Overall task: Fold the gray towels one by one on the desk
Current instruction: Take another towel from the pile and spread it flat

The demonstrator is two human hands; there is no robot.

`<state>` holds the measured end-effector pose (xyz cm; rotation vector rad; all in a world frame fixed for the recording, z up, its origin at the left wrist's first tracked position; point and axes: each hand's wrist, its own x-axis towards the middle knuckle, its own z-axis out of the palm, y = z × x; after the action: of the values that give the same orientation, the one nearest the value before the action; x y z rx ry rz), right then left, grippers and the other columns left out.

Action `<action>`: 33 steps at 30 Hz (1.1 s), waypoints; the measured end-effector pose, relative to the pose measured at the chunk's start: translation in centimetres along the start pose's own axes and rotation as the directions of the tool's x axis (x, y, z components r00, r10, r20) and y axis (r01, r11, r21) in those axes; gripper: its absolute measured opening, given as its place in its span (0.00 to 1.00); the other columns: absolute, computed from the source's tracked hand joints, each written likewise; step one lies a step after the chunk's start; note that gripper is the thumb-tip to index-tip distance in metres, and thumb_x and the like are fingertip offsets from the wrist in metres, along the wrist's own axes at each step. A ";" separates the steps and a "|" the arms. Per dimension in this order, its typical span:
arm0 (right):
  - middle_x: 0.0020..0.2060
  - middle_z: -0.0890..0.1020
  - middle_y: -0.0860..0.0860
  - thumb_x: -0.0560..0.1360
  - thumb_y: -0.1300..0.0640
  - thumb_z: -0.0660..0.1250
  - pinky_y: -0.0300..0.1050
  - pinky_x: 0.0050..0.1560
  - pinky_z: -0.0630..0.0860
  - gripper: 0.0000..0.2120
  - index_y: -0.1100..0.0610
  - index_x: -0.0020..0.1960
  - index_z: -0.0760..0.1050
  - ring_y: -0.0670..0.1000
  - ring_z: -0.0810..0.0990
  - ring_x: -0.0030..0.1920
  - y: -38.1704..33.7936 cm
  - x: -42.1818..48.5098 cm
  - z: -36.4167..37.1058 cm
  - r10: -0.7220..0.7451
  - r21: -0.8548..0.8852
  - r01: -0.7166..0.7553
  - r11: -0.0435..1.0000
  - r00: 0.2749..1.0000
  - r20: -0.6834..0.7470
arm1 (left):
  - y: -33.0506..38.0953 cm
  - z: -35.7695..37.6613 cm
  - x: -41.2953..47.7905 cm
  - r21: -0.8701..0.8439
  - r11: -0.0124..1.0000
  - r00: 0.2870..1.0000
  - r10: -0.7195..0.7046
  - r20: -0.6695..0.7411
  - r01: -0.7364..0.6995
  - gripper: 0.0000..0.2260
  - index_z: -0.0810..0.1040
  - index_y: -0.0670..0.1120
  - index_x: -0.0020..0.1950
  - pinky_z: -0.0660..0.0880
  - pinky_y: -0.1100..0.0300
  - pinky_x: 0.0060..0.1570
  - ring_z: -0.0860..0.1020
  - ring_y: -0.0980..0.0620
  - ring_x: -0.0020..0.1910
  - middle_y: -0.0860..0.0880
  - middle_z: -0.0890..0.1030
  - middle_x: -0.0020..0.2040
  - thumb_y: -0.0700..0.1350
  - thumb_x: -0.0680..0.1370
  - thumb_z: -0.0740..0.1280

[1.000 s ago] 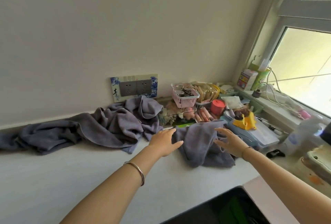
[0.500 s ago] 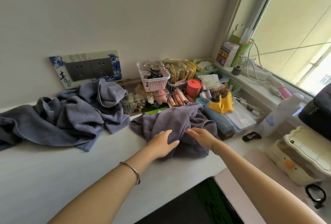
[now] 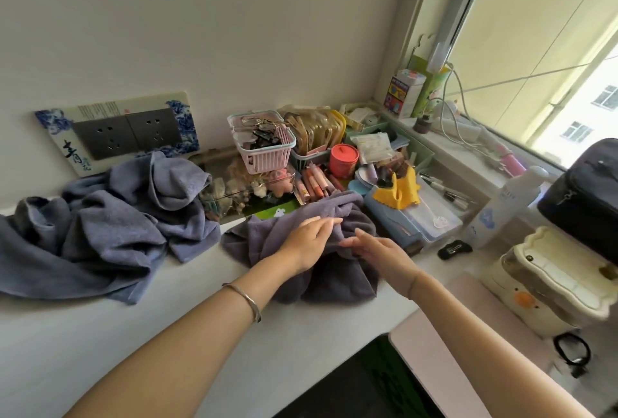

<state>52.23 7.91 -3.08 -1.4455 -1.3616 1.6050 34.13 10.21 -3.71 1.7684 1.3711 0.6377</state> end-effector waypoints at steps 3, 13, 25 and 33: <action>0.46 0.84 0.53 0.81 0.51 0.53 0.41 0.60 0.74 0.19 0.59 0.46 0.80 0.48 0.82 0.51 -2.7 -0.2 0.0 -0.086 0.100 0.083 0.991 0.996 0.033 | 1.1 -0.9 1.4 -0.059 0.998 1.000 -0.005 -0.004 0.005 0.22 0.79 0.44 0.60 0.63 0.60 0.65 0.71 0.50 0.65 0.46 0.77 0.63 0.51 0.84 0.49; 0.56 0.78 0.42 0.70 0.44 0.69 0.36 0.61 0.71 0.21 0.47 0.61 0.73 0.42 0.75 0.58 -5.5 0.6 -0.6 -0.228 -0.256 0.248 0.934 0.968 0.105 | 2.5 -4.9 1.3 0.008 0.968 0.941 0.244 -0.234 -0.249 0.18 0.66 0.55 0.32 0.65 0.58 0.37 0.67 0.56 0.30 0.55 0.67 0.28 0.64 0.76 0.55; 0.52 0.84 0.52 0.71 0.45 0.70 0.47 0.58 0.77 0.16 0.53 0.53 0.81 0.50 0.82 0.54 -14.7 -0.1 5.1 -0.308 -0.311 0.370 0.875 0.923 0.231 | 5.6 -18.5 -4.9 0.264 0.955 0.977 0.174 -0.123 -0.136 0.20 0.79 0.48 0.40 0.68 0.61 0.36 0.73 0.58 0.33 0.55 0.77 0.32 0.65 0.67 0.69; 0.45 0.84 0.54 0.68 0.49 0.72 0.44 0.49 0.79 0.17 0.59 0.52 0.80 0.49 0.82 0.45 -28.0 -4.7 13.2 -0.484 -0.236 0.582 0.778 0.796 0.365 | 10.5 -29.4 -14.4 0.128 0.983 0.915 0.170 -0.366 -0.131 0.30 0.77 0.36 0.34 0.61 0.66 0.24 0.66 0.59 0.23 0.54 0.69 0.24 0.66 0.67 0.65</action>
<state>35.14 8.38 23.13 -0.8657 -2.0812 1.2586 12.86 3.69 22.51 1.9142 1.5515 1.0529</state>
